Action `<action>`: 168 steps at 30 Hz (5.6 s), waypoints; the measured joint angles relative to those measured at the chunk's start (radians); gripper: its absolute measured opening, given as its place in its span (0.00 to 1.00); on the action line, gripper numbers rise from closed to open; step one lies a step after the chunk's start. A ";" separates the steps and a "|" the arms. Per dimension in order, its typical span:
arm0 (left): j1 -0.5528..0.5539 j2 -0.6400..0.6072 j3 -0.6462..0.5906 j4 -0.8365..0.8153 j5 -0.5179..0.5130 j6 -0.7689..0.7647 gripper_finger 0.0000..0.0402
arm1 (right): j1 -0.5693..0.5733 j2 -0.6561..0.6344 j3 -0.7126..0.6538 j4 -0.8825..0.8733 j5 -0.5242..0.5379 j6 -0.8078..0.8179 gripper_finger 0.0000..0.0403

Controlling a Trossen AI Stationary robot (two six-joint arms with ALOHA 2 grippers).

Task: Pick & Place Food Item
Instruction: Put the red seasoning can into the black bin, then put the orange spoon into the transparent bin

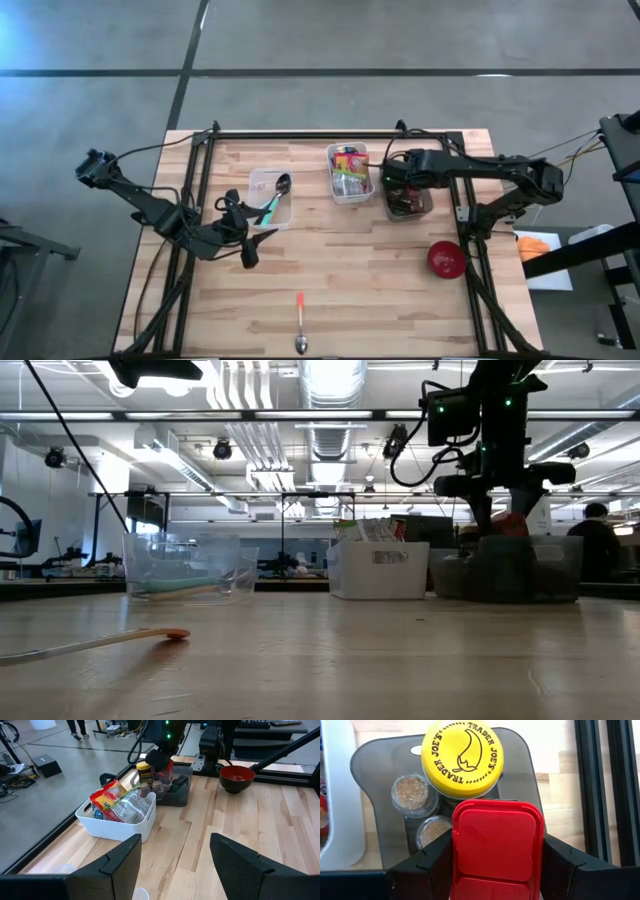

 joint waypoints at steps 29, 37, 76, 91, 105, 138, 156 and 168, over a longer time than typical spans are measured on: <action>0.000 0.000 0.000 -0.002 0.037 -0.019 0.59 | 0.000 0.000 -0.054 0.014 -0.017 -0.072 0.87; 0.000 0.000 0.000 -0.009 0.037 -0.019 0.59 | 0.000 -0.001 0.006 -0.099 -0.012 -0.073 0.87; 0.000 0.000 0.000 -0.032 0.054 -0.020 0.59 | 0.132 0.002 0.095 -0.006 -0.282 -0.458 0.19; 0.024 0.025 0.000 -0.151 0.218 -0.193 0.59 | 0.379 0.007 0.096 0.380 -0.274 -0.503 0.19; 0.027 0.443 0.094 -0.056 0.735 0.333 0.59 | 0.599 0.016 0.096 0.524 -0.089 -0.586 0.19; 0.003 0.810 0.198 0.182 0.864 0.975 0.59 | 0.693 0.163 0.099 0.593 -0.036 -0.648 0.19; 0.043 0.887 0.200 0.248 1.050 1.050 0.43 | 0.696 0.164 0.100 0.605 -0.036 -0.675 0.19; 0.062 0.888 0.198 0.239 1.102 0.922 0.03 | 0.697 0.164 0.100 0.606 -0.036 -0.674 0.19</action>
